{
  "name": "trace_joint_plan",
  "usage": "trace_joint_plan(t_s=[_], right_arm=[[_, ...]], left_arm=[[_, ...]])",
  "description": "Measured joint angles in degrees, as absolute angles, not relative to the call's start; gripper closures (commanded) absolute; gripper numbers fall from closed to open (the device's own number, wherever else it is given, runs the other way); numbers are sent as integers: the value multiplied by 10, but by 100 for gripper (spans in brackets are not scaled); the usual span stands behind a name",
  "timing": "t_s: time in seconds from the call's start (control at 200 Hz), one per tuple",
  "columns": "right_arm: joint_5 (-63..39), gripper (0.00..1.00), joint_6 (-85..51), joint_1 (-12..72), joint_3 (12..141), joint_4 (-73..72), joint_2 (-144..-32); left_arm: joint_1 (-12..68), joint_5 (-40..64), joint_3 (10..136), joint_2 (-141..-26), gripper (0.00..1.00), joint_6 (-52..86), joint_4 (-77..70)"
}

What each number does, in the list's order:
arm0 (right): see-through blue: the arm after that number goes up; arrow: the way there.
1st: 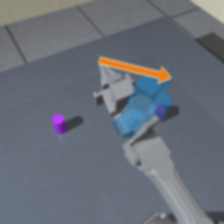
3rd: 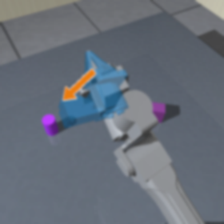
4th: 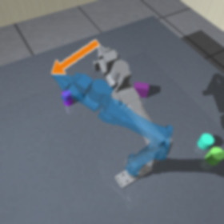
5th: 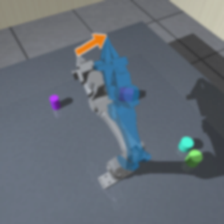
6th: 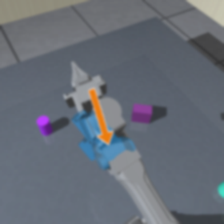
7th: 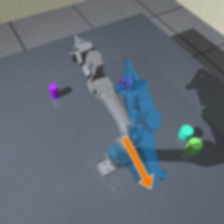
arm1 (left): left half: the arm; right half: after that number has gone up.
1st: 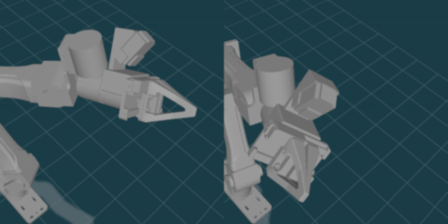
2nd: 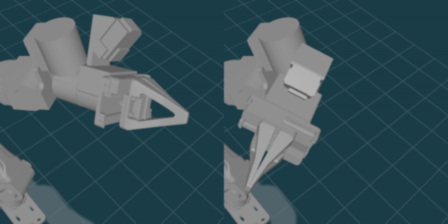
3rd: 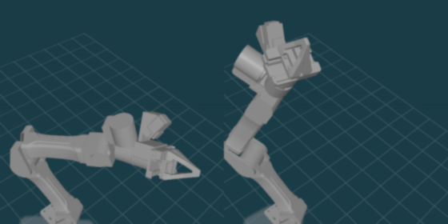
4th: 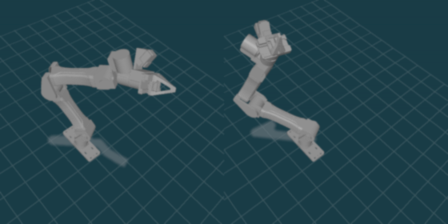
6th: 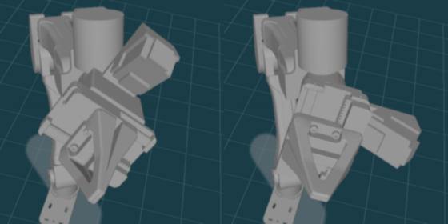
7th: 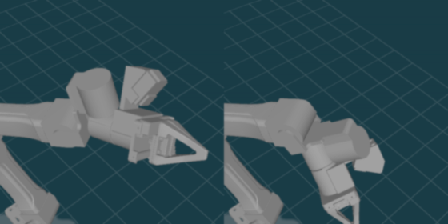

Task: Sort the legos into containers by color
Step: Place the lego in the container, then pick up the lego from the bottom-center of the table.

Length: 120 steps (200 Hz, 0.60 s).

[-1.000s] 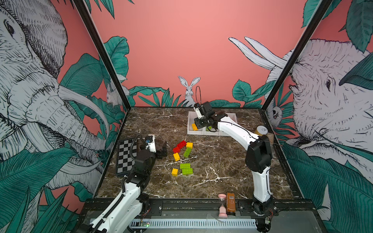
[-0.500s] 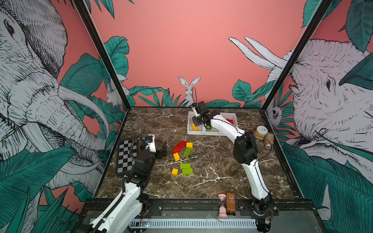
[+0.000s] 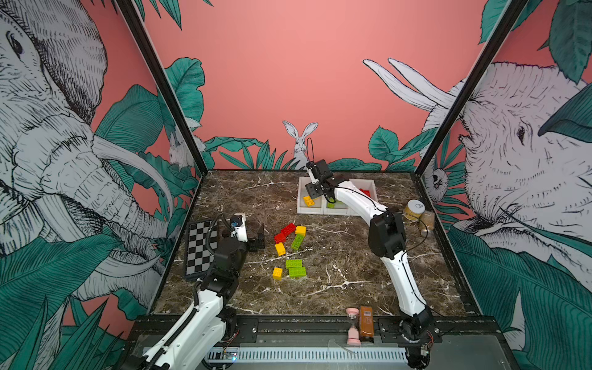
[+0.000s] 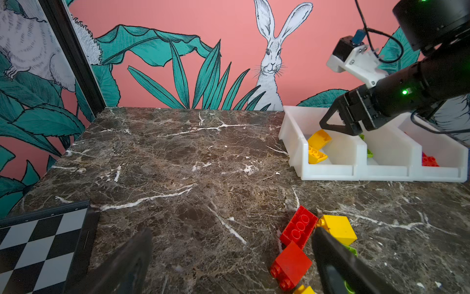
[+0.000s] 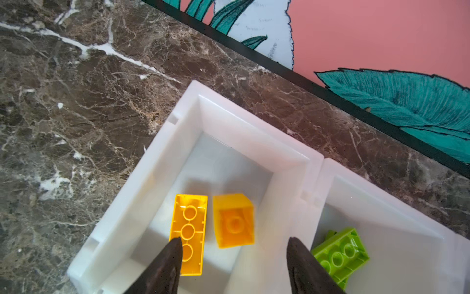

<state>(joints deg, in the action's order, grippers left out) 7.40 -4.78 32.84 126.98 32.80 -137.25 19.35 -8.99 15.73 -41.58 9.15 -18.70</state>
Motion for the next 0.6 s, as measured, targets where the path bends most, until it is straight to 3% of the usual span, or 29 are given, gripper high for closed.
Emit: trace_joint_plan(t_s=[0.145,0.31,0.46,0.6], right_arm=[[47,28,-51,332,1192,324,-1321],[-1,24,-76,359,999,307,-1162],[-26,20,-141,430,850,275,-1026],[-27,16,-219,507,778,270,-996]], left_arm=[[194,-90,157,-416,2,91,-187],[194,-91,157,-415,1,91,-187],[194,-91,157,-411,1,91,-187],[194,-91,157,-411,1,91,-187]])
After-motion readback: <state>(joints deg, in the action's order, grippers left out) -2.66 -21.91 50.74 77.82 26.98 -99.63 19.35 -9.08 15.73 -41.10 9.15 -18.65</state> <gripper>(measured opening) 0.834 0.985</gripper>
